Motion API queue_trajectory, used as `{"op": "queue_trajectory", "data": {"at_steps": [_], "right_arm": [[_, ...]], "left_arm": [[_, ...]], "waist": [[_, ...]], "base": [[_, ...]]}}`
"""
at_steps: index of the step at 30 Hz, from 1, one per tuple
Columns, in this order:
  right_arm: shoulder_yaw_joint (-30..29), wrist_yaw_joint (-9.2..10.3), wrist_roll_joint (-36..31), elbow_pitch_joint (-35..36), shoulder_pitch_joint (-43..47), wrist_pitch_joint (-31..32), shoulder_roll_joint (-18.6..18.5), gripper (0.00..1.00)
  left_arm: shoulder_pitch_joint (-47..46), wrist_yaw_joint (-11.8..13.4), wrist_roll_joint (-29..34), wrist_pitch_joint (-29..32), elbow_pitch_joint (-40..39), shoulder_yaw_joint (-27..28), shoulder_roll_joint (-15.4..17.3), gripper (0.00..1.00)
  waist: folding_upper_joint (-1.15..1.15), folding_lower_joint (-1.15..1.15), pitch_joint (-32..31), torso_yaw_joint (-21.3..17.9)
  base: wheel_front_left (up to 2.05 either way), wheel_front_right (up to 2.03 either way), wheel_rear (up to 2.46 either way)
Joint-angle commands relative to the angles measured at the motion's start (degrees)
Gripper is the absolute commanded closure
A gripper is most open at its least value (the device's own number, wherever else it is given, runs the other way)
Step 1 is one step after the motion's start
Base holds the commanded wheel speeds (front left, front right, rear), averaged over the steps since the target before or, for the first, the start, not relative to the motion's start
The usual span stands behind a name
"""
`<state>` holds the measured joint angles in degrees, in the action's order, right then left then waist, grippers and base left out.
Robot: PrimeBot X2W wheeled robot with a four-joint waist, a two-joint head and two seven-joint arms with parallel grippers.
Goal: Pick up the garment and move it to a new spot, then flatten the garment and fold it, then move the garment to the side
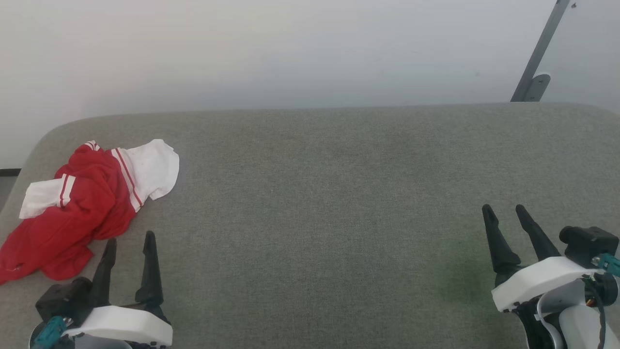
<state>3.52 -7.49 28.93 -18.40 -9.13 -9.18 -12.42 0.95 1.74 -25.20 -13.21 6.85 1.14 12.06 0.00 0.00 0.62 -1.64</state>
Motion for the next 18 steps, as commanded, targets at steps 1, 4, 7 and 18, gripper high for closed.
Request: {"op": "queue_trajectory", "data": {"at_steps": [1, 4, 7, 18], "right_arm": [[0.21, 0.0, -1.21, 0.2, -0.65, -0.61, -0.24, 0.0], [0.37, 0.0, -2.39, 0.13, -0.77, -0.91, -0.4, 0.0], [0.4, 0.0, -3.37, 0.13, -0.77, -1.18, -0.55, 0.0], [0.49, 0.0, -6.8, 0.63, -0.91, -1.65, -0.76, 0.0]], "left_arm": [[0.31, 0.05, 1.11, -0.57, -0.45, -0.08, 0.28, 0.0], [0.39, 0.13, 2.25, -0.77, -0.51, -0.17, 0.42, 0.0], [0.48, 0.22, 3.43, -1.26, -0.68, -0.19, 0.52, 0.0], [0.5, 0.37, 6.66, -2.08, -1.21, -0.31, 0.59, 0.0]], "waist": [[0.0, 0.0, 0.05, -0.02], [0.0, 0.0, 0.16, -0.05], [0.0, 0.0, 0.29, -0.07], [0.0, 0.0, 0.7, 0.02]], "base": [[0.0, 0.0, 0.0], [0.0, 0.0, 0.0], [0.0, 0.0, 0.0], [0.0, 0.0, 0.0]]}}
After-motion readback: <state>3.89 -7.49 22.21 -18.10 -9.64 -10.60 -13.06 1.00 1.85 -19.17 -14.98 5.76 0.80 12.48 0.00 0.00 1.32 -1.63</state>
